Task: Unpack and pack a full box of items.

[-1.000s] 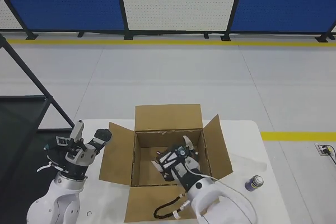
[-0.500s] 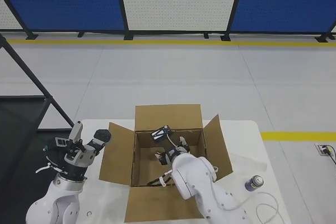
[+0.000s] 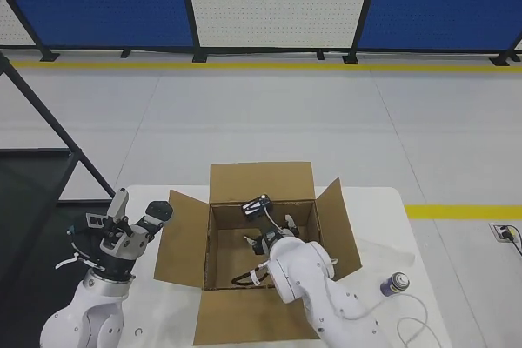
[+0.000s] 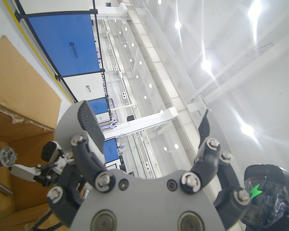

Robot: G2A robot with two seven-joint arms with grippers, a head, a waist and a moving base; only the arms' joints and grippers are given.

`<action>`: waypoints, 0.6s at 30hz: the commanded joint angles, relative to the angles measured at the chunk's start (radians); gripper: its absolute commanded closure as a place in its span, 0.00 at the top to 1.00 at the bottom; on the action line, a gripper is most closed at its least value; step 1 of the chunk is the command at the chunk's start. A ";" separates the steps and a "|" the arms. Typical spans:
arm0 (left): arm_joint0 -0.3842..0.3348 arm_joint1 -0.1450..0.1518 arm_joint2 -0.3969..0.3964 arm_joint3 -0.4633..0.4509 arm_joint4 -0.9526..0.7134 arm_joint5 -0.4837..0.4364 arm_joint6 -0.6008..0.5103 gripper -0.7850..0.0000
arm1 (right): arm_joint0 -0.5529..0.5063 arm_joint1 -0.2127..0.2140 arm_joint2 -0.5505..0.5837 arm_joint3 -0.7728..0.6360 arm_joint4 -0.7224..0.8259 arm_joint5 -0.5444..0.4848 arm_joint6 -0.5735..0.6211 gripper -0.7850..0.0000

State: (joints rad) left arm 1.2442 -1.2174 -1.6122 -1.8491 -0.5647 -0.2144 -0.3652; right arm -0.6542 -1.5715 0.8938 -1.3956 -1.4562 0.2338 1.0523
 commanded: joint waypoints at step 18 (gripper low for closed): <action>0.000 0.000 0.000 0.000 0.000 0.000 0.000 1.00 | 0.240 -0.078 0.006 0.516 0.206 -0.018 0.027 1.00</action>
State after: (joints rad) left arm 1.2442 -1.2174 -1.6122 -1.8491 -0.5647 -0.2144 -0.3652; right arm -0.4230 -1.6464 0.9005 -0.9056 -1.2578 0.2181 1.0867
